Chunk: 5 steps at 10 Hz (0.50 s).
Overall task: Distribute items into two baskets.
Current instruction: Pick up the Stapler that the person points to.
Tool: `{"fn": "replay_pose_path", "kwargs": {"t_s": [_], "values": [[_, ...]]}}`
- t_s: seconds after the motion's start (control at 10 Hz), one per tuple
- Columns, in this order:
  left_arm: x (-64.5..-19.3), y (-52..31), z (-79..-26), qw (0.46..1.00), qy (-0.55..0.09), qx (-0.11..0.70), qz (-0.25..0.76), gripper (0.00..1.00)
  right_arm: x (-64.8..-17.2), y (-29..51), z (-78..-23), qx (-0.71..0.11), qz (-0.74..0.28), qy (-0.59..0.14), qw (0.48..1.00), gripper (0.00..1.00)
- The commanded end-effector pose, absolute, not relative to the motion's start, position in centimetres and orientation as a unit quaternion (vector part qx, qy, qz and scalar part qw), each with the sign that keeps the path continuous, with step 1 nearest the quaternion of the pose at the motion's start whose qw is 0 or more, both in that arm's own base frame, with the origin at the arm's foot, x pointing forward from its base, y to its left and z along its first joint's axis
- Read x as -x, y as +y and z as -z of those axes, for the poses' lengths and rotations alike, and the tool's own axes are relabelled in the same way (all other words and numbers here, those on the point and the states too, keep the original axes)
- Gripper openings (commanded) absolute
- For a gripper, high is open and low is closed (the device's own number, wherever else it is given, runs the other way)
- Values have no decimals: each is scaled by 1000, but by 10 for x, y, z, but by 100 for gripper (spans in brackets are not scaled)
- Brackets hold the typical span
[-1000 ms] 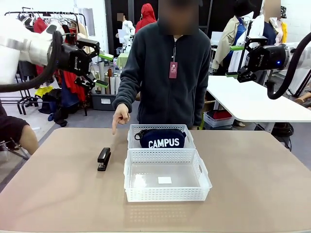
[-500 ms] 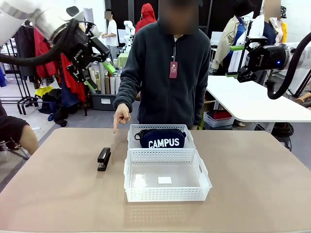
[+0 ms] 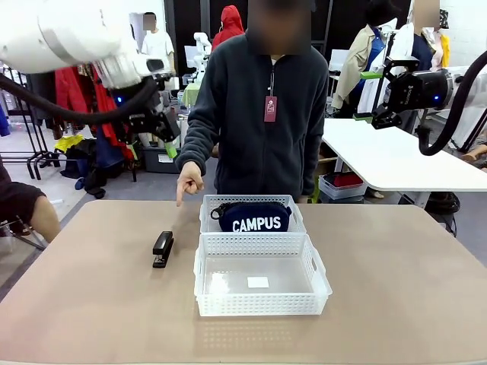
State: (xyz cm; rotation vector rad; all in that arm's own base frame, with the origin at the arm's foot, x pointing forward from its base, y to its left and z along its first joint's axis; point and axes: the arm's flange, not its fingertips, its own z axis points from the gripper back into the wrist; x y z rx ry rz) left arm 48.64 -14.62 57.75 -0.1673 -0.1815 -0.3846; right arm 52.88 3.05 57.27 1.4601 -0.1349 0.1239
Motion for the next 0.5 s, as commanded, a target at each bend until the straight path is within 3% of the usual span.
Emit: {"fn": "replay_pose_path", "kwargs": {"t_s": [0.0,0.4], "values": [[-479,-147,-551,985,-104,24,133,100,-528,30,-575,-667,-57,-64,740,100],[-477,-146,-523,983,-145,16,115,100,-528,30,-575,-667,-57,-64,740,100]]}}
